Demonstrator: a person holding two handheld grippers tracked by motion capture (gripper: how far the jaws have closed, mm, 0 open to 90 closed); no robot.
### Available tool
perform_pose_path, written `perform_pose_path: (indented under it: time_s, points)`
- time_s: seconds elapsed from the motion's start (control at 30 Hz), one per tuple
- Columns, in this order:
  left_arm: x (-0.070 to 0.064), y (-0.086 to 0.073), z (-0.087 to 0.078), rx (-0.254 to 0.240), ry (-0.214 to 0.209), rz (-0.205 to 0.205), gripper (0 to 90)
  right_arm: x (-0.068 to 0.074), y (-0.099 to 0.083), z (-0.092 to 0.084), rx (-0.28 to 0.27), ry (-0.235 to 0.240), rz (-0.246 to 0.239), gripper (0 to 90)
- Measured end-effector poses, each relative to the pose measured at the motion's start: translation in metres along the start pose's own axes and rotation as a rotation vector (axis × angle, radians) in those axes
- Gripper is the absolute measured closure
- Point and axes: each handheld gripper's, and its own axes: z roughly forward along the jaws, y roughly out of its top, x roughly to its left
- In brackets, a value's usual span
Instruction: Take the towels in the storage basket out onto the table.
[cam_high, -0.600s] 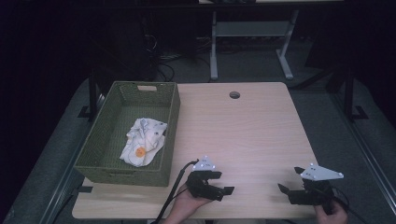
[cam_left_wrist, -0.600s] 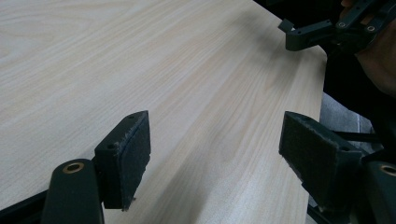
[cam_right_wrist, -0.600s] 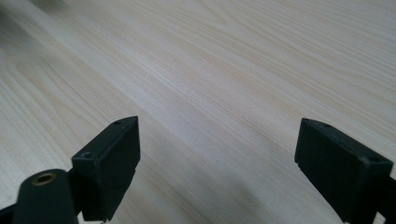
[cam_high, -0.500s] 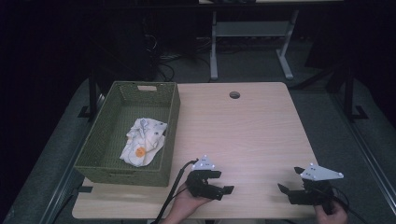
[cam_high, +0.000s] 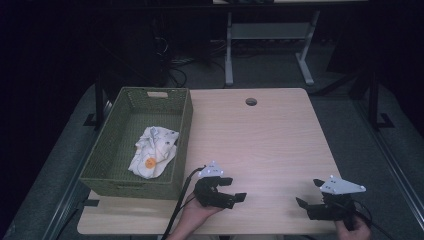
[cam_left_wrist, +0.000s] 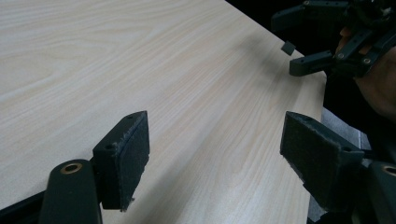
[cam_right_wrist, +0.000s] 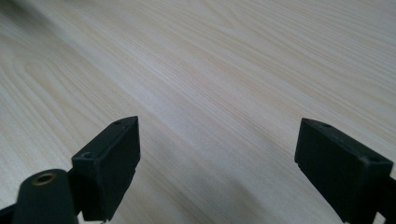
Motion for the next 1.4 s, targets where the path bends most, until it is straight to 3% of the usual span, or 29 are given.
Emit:
perform_pose_path:
  time_s: [0.37, 0.47, 1.4]
  points:
    - [-0.001, 0.019, -0.008, -0.018, 0.013, 0.013, 21.1, 0.0, 0.0, 0.001, -0.002, -0.007, 0.001, 13.9]
    - [-0.001, 0.023, -0.009, -0.001, 0.014, 0.025, 20.5, 0.0, 0.0, 0.001, -0.001, -0.008, 0.002, 13.9]
    - [0.005, 0.037, -0.025, -0.026, 0.025, 0.033, 20.3, 0.0, 0.0, 0.002, 0.002, -0.013, 0.001, 13.9]
